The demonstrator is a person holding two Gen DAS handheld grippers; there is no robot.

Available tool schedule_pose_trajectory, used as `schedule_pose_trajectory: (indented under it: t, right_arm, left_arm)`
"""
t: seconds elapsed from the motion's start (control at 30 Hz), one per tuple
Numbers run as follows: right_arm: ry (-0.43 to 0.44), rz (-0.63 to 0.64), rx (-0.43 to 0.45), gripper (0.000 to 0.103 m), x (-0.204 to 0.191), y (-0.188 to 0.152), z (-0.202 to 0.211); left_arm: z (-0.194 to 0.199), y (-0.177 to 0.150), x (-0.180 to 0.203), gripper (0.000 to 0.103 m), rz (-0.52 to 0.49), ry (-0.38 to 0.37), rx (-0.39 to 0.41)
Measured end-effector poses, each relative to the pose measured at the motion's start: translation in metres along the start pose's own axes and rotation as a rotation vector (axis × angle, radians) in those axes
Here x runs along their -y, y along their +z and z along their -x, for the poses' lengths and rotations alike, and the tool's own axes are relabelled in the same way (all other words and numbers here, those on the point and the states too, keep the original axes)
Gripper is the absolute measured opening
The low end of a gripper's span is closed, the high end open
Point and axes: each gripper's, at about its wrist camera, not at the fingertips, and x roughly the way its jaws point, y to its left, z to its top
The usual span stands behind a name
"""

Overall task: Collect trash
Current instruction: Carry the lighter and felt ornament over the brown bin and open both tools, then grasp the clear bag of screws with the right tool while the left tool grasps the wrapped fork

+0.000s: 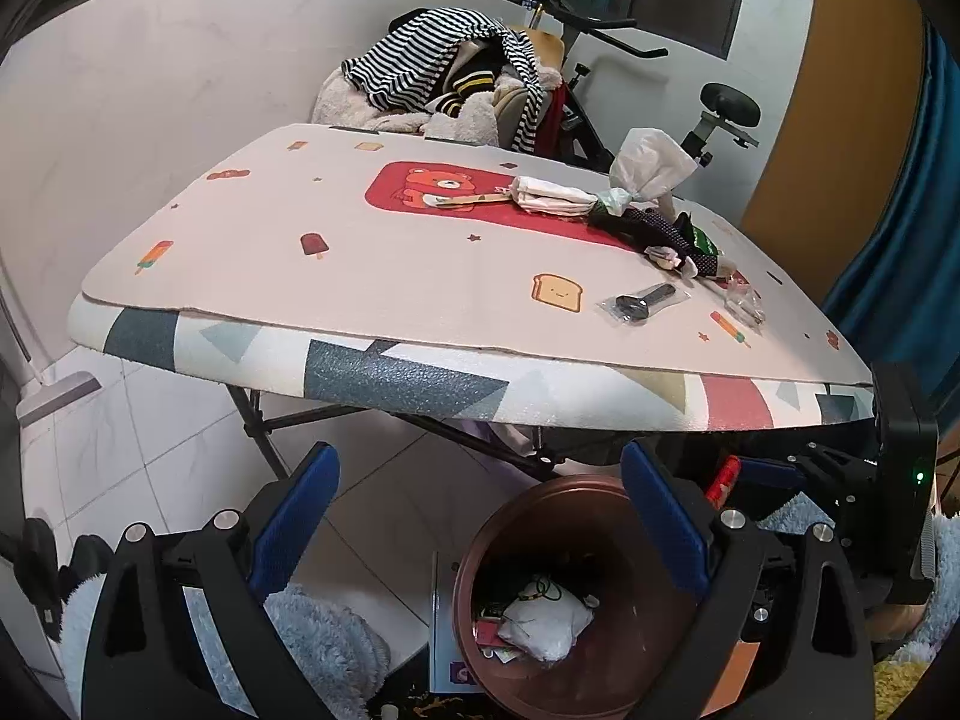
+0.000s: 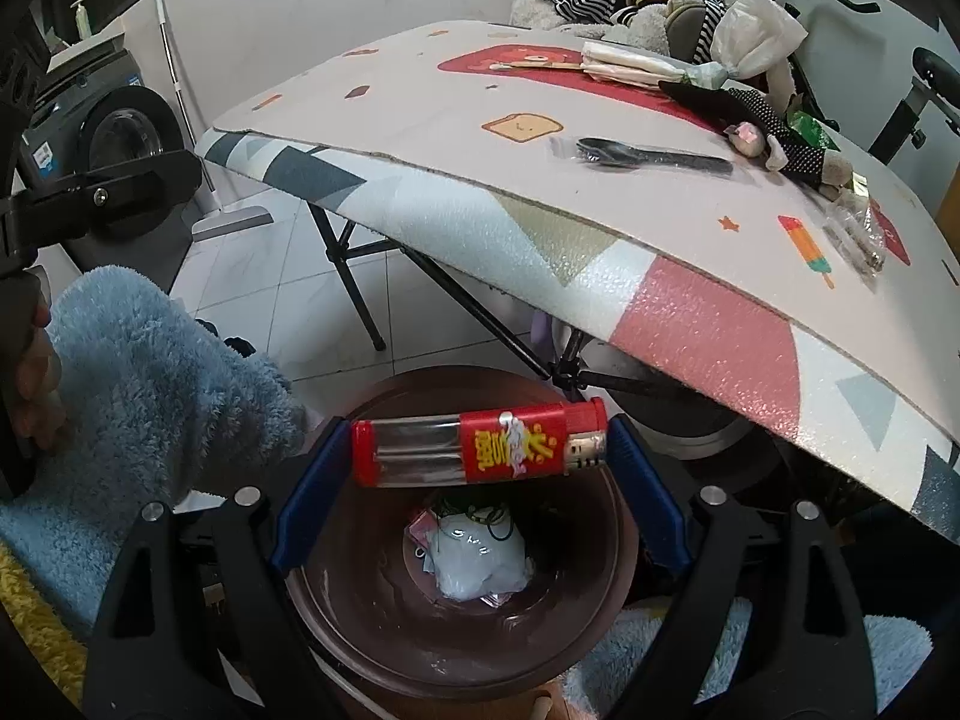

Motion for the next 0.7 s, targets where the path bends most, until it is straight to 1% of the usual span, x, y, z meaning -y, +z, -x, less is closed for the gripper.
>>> schedule_pose_trajectory:
  t: [0.07,0.2,0.5,0.63,0.7]
  right_arm:
    - [0.0,0.001,-0.002,0.091,0.0,0.0,0.0]
    - [-0.004,0.0,-0.004,0.096,0.0,-0.001,0.0]
    - [-0.019,-0.034,0.018,0.097,0.007,0.001,0.004]
    - [-0.04,-0.07,0.055,0.097,0.015,0.003,0.012]
    - [-0.064,-0.106,0.09,0.097,0.024,0.004,0.02]
  left_arm:
    - [0.0,0.0,-0.001,0.093,0.004,0.002,-0.001]
    - [-0.001,0.0,0.0,0.093,0.0,0.003,-0.003]
    - [0.0,0.0,0.002,0.093,-0.016,0.006,0.001]
    - [0.002,0.001,0.003,0.093,-0.017,0.023,0.004]
    - [0.001,0.002,0.006,0.093,-0.027,0.024,-0.001]
